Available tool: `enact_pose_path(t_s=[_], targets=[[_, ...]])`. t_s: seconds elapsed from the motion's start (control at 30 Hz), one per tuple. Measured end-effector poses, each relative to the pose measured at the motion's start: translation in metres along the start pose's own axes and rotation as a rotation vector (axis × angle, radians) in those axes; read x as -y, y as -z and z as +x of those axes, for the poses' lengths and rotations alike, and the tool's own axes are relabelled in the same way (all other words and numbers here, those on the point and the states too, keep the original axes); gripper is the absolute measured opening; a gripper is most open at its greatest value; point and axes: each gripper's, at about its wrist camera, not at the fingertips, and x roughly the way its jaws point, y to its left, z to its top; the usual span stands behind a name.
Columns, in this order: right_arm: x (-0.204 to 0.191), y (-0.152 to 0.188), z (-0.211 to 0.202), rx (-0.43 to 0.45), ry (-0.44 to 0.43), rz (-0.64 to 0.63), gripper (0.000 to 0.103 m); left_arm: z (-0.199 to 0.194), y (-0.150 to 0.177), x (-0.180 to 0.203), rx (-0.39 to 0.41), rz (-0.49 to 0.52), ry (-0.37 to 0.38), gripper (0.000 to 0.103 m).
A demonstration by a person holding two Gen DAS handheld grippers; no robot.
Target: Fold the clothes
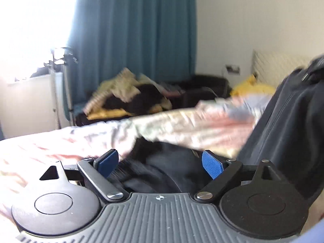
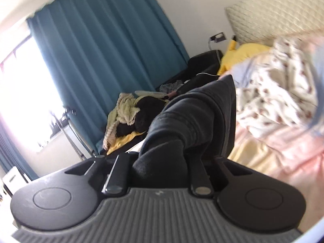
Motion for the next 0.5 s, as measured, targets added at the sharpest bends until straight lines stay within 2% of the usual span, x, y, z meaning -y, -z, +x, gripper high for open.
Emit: enact_pose_path(t_s=[0.1,0.2,0.33,0.5], targets=[[-0.039,0.0,0.031,-0.022,-0.006,-0.049,0.019,-0.019,-0.017,-0.025,0.03,-0.07,-0.031,0.092],[-0.079,0.012,0.067,-0.046,-0.024,-0.093,0.019,-0.032,-0.027,-0.059,0.033,-0.181,-0.041,0.092],[-0.131,0.055,0.134,-0.127,-0.049,-0.221,0.019,-0.044,-0.029,-0.103,0.043,-0.315,-0.083,0.092],[-0.177,0.129,0.216,-0.288,-0.031,-0.336,0.019,-0.033,-0.013,-0.133,0.033,-0.371,-0.137,0.092]])
